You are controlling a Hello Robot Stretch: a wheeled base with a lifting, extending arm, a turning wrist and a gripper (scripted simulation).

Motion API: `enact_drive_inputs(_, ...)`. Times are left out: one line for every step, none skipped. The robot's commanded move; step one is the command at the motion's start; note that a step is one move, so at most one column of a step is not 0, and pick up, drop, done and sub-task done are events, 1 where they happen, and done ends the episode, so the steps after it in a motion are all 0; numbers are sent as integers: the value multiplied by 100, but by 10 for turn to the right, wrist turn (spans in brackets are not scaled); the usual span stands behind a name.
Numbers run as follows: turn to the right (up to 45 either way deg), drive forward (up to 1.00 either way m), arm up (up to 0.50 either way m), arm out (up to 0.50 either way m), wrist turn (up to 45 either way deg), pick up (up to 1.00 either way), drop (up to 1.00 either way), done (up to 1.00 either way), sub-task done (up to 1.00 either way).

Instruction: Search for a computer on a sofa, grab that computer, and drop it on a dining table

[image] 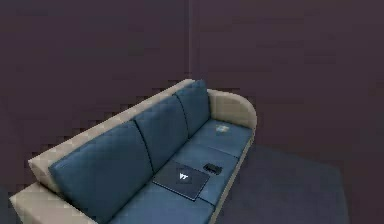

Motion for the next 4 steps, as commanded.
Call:
enact_drive_inputs(270,0,0,0,0,0,0,0,0)
enact_drive_inputs(0,60,0,0,0,0,0,0,0)
enact_drive_inputs(-450,0,0,0,0,0,0,0,0)
enact_drive_inputs(-450,0,0,0,0,0,0,0,0)
